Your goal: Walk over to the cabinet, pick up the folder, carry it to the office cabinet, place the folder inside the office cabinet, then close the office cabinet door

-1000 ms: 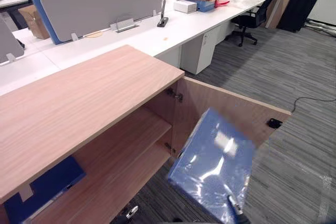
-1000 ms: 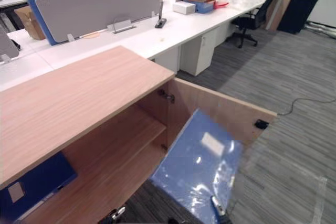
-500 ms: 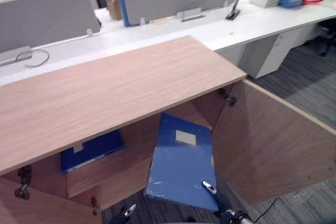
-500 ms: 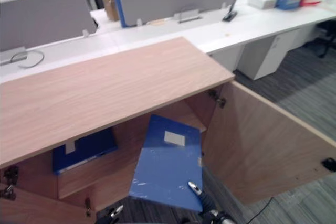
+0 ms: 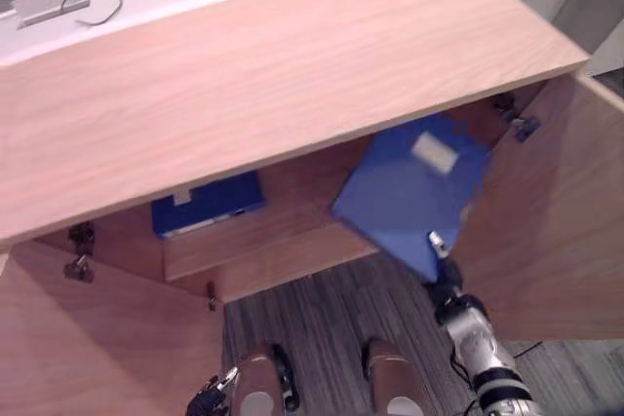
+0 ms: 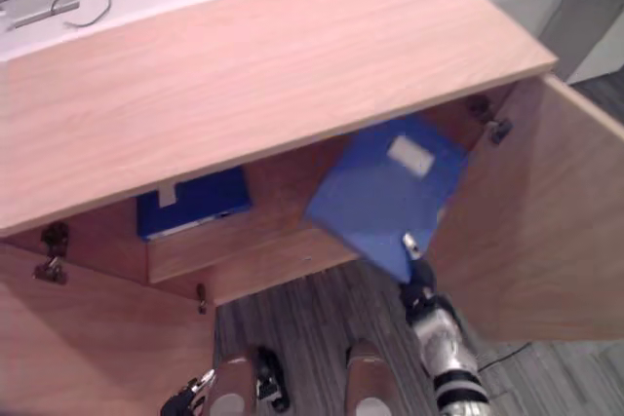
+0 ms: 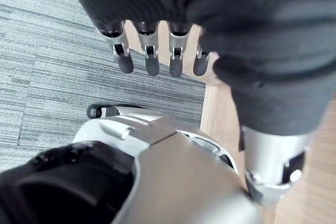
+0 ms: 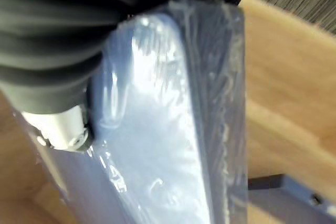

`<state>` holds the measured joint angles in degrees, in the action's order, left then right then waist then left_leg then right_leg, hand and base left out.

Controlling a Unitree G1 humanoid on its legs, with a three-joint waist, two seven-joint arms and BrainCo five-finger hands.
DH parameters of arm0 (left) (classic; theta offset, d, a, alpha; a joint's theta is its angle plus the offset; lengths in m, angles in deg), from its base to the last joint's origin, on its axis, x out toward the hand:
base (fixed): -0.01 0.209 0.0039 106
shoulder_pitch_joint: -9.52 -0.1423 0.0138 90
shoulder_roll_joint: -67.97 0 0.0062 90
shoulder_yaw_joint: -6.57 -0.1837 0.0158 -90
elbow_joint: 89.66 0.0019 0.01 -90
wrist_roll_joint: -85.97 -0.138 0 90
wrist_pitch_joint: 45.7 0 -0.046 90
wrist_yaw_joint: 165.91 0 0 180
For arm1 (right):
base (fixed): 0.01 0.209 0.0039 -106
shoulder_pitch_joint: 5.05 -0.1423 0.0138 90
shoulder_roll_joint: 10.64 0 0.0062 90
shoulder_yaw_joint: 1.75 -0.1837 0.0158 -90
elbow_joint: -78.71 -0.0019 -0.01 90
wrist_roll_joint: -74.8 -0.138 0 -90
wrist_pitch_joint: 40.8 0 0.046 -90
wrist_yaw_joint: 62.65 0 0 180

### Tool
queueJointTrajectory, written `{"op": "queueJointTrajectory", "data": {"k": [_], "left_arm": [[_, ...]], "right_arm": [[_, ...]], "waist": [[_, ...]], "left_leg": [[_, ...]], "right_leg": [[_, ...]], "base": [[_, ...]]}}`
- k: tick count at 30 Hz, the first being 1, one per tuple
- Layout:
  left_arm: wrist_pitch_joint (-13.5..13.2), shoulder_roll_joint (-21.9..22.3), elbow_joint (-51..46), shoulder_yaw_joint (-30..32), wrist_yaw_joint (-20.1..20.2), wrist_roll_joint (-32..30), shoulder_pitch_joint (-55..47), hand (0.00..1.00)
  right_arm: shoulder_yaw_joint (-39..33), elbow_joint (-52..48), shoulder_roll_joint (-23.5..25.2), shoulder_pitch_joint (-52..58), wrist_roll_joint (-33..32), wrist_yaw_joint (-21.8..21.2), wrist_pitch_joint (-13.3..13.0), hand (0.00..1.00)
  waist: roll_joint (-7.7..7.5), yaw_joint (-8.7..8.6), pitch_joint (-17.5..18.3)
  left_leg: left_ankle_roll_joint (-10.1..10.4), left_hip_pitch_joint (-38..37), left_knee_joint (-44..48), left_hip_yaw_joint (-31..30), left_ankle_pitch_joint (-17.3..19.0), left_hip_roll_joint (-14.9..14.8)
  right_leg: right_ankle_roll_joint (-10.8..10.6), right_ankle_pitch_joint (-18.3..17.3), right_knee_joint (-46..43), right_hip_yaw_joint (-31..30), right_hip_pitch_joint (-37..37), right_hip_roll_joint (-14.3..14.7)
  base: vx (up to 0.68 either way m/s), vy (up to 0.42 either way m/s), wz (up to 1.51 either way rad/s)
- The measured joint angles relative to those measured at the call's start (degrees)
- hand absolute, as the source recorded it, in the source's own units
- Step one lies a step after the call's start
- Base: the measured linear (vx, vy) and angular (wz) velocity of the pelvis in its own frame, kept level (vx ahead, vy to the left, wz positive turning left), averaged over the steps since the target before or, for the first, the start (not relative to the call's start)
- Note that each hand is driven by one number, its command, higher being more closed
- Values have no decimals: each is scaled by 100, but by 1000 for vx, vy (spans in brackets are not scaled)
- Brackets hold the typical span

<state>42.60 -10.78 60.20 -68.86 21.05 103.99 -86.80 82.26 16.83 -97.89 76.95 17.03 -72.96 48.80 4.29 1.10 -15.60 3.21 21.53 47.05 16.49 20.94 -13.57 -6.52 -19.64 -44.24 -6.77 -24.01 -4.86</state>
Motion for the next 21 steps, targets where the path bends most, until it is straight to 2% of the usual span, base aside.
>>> {"op": "queueJointTrajectory", "data": {"k": [2, 5, 6, 9, 14, 16, 21], "left_arm": [[0, 4, -112, -39, -79, 79, 11, 0], [-48, 23, -249, -146, -269, 35, 47, 0], [-65, 19, -351, -226, -365, 11, 53, 0], [-103, 24, -373, -317, -424, 27, 72, 0], [-110, 37, -364, -448, -575, 102, 110, 0], [-118, 0, -365, -604, -665, 194, 196, 0], [-126, 2, -368, -711, -795, 531, 377, 0]], "right_arm": [[-57, -204, 62, -173, -225, 124, -158, 100], [-151, -258, 87, -631, -461, 312, -248, 100], [-172, -257, 82, -882, -641, 400, -352, 100], [-279, -252, 62, -1208, -843, 494, -413, 100], [-602, 412, -135, -2204, -1210, 819, -455, 100], [-643, 766, -342, -2698, -1628, 1024, -584, 100], [-651, 1314, -616, -3688, -2208, 1452, -736, 100]], "waist": [[6, 8, -86], [4, 109, -230], [8, 133, -289], [68, 143, -360], [94, 204, -516], [114, 278, -583], [154, 363, -782]], "left_leg": [[-43, 259, 271, -148, 77, 65], [-99, 572, 570, -261, 160, 132], [-122, 772, 683, -339, 170, 200], [-171, 1069, 838, -471, 189, 271], [-277, 1604, 1062, -611, 226, 442], [-320, 1883, 1223, -642, 248, 447], [-385, 2300, 1532, -685, 288, 522]], "right_leg": [[-24, -142, -294, 104, -169, -117], [-64, -264, -614, 155, -419, -227], [-85, -312, -734, 213, -559, -309], [-109, -362, -856, 327, -735, -408], [-180, -450, -1032, 446, -1115, -607], [-194, -481, -1172, 497, -1331, -651], [-239, -630, -1564, 503, -1721, -749]], "base": [[-108, 57, 43], [-95, 70, 30], [-66, 80, 35], [-32, 73, 33], [21, 74, 23], [35, 67, 13], [-18, 21, 15]]}}
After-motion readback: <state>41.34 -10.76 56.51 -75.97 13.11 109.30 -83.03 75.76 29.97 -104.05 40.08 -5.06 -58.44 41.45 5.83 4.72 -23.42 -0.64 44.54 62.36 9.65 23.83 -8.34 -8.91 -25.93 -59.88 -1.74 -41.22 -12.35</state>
